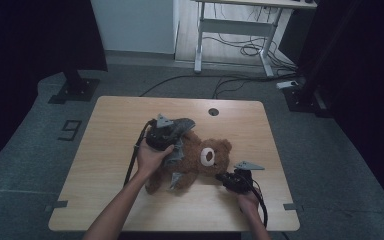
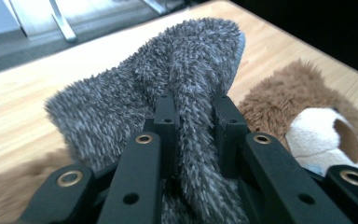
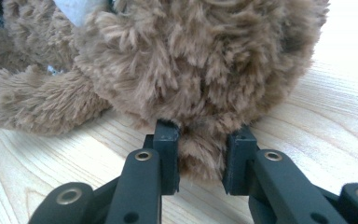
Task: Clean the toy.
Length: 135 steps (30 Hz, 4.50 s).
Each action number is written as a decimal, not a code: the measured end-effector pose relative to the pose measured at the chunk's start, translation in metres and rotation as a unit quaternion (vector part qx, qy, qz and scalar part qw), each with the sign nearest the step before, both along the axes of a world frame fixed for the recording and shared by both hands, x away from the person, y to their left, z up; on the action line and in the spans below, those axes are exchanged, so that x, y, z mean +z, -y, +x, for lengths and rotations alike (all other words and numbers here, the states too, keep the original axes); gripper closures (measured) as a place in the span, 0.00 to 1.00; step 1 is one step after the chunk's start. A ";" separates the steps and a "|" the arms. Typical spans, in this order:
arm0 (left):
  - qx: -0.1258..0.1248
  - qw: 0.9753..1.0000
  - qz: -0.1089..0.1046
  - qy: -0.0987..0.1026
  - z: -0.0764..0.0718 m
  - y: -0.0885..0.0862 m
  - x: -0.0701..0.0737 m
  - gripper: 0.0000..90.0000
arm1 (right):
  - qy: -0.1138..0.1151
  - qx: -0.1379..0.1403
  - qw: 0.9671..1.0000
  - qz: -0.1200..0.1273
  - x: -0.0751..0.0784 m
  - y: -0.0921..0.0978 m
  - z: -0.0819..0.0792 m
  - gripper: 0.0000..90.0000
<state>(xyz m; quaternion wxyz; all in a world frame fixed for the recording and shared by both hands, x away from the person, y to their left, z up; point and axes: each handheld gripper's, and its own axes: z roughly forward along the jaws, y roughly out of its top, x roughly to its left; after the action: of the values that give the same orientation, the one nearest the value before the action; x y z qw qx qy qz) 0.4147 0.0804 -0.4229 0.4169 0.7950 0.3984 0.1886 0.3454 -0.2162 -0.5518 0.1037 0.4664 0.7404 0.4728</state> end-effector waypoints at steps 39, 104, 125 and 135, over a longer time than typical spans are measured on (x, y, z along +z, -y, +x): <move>-0.040 0.995 -0.088 0.001 -0.063 -0.024 -0.065 0.86 | -0.023 0.018 0.998 0.048 0.047 -0.021 0.044 0.06; -0.091 0.995 -0.044 -0.001 -0.040 0.087 -0.029 0.85 | 0.172 0.032 0.984 0.004 0.026 -0.024 0.009 0.61; 0.040 0.997 -0.054 0.023 -0.032 -0.057 -0.012 0.85 | 0.170 0.034 0.985 0.011 0.025 -0.021 0.006 0.61; 0.049 0.993 -0.098 -0.047 -0.021 -0.083 -0.033 0.85 | 0.169 0.033 0.985 0.019 0.024 -0.021 0.008 0.61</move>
<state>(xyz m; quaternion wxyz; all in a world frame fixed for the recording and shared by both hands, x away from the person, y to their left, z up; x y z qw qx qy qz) 0.3934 0.1635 -0.4555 0.4644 0.7375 0.4725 0.1314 0.3531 -0.1950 -0.5277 0.2023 0.3568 0.7183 0.5620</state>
